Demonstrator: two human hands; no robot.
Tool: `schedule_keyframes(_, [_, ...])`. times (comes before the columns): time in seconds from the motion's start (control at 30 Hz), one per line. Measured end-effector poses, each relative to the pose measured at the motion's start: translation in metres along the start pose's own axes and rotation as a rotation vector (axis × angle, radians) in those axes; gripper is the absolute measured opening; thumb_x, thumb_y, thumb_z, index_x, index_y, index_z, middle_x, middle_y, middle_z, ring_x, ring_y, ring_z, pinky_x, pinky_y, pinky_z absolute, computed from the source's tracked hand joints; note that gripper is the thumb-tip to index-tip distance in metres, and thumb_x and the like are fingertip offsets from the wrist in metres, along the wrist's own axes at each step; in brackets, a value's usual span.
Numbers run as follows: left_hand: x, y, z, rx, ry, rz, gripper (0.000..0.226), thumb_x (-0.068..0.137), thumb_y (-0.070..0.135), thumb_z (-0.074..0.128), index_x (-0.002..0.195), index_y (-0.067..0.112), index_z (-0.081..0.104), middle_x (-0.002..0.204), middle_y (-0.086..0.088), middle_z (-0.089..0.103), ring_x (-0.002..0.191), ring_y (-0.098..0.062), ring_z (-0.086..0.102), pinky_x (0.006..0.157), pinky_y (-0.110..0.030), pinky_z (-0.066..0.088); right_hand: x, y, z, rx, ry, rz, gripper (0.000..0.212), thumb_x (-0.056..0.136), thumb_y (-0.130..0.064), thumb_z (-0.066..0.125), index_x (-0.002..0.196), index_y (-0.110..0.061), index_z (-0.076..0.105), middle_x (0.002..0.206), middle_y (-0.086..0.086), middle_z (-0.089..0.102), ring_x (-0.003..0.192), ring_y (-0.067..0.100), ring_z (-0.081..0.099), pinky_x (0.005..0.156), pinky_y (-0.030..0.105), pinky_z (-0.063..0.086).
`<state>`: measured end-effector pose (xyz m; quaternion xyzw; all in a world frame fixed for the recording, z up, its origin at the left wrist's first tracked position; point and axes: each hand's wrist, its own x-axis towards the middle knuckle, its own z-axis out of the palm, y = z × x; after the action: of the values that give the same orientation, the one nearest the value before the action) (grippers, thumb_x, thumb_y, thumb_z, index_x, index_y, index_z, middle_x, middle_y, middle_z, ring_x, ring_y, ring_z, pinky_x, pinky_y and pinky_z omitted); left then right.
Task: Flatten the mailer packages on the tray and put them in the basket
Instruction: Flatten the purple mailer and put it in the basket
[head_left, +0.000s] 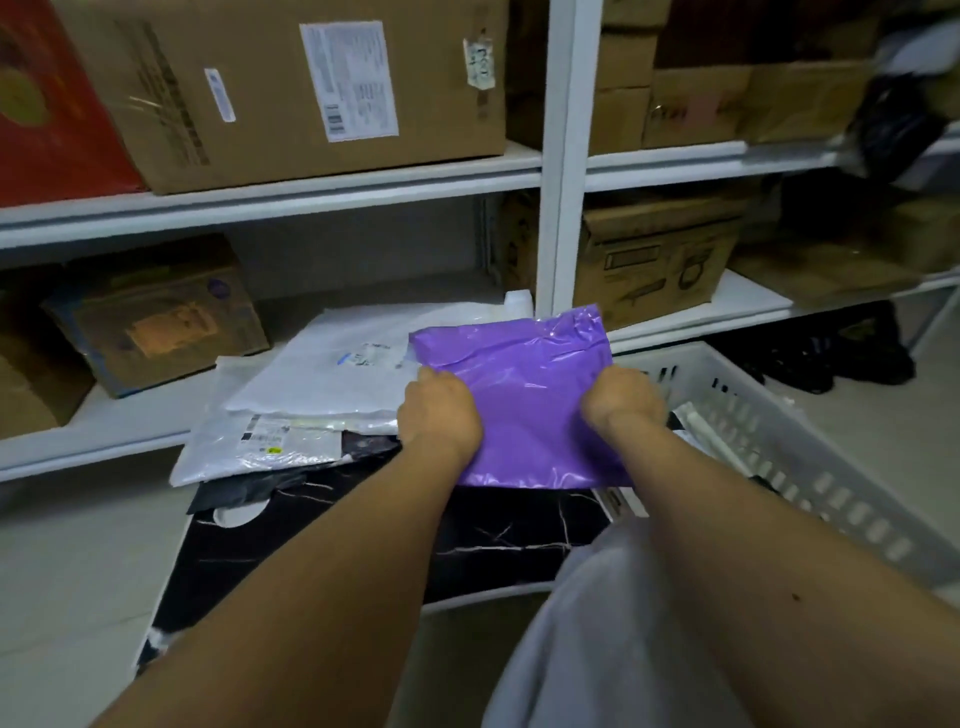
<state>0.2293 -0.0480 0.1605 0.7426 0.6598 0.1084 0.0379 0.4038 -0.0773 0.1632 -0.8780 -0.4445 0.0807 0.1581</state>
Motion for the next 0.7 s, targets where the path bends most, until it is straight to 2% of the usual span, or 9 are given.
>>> schedule_keyframes(0.17, [0.016,0.070,0.036,-0.053,-0.067,0.167,0.031,0.091,0.008,0.039,0.117,0.004,0.055,0.125,-0.015,0.047,0.106,-0.033,0.052,0.089,-0.039,0.043,0.034,0.069,0.009,-0.020,0.016,0.191,0.037,0.093,-0.016,0.046,0.127,-0.005,0.058,0.130,0.014,0.059,0.120,0.032,0.056,0.093,0.036,0.047])
schedule_keyframes(0.3, [0.024,0.119,0.061,-0.033,-0.162,0.308,0.032,0.092,0.009,0.042,0.121,0.003,0.052,0.130,-0.014,0.043,0.112,-0.032,0.050,0.093,-0.037,0.042,0.056,0.114,0.018,-0.049,0.035,0.347,0.038,0.091,-0.017,0.046,0.125,-0.007,0.060,0.129,0.015,0.059,0.119,0.033,0.056,0.093,0.038,0.047])
schedule_keyframes(0.53, [0.036,0.184,0.108,-0.030,-0.356,0.511,0.030,0.096,0.009,0.041,0.119,-0.003,0.055,0.126,-0.019,0.056,0.118,-0.030,0.051,0.096,-0.031,0.036,0.100,0.176,0.039,-0.077,0.026,0.513,0.041,0.098,-0.013,0.038,0.136,-0.003,0.049,0.138,0.014,0.041,0.122,0.034,0.052,0.096,0.039,0.043])
schedule_keyframes(0.6, [0.044,0.201,0.128,0.013,-0.428,0.572,0.030,0.096,0.014,0.044,0.116,-0.002,0.059,0.115,-0.020,0.060,0.106,-0.031,0.057,0.089,-0.030,0.041,0.121,0.192,0.052,-0.064,0.019,0.549,0.041,0.099,-0.014,0.036,0.137,-0.002,0.047,0.137,0.013,0.039,0.124,0.034,0.049,0.098,0.040,0.042])
schedule_keyframes(0.67, [0.053,0.211,0.141,-0.025,-0.408,0.596,0.026,0.085,0.021,0.064,0.097,-0.001,0.069,0.084,-0.017,0.063,0.077,-0.023,0.061,0.069,-0.023,0.045,0.137,0.202,0.064,-0.049,0.004,0.549,0.043,0.099,-0.015,0.034,0.138,-0.002,0.046,0.138,0.013,0.038,0.126,0.035,0.045,0.101,0.042,0.039])
schedule_keyframes(0.7, [0.060,0.215,0.153,0.052,-0.407,0.661,0.026,0.081,0.024,0.069,0.092,0.001,0.071,0.083,-0.016,0.065,0.077,-0.021,0.063,0.068,-0.023,0.046,0.149,0.208,0.075,-0.045,-0.001,0.555,0.043,0.099,-0.016,0.033,0.138,-0.002,0.046,0.138,0.014,0.037,0.127,0.035,0.043,0.102,0.043,0.037])
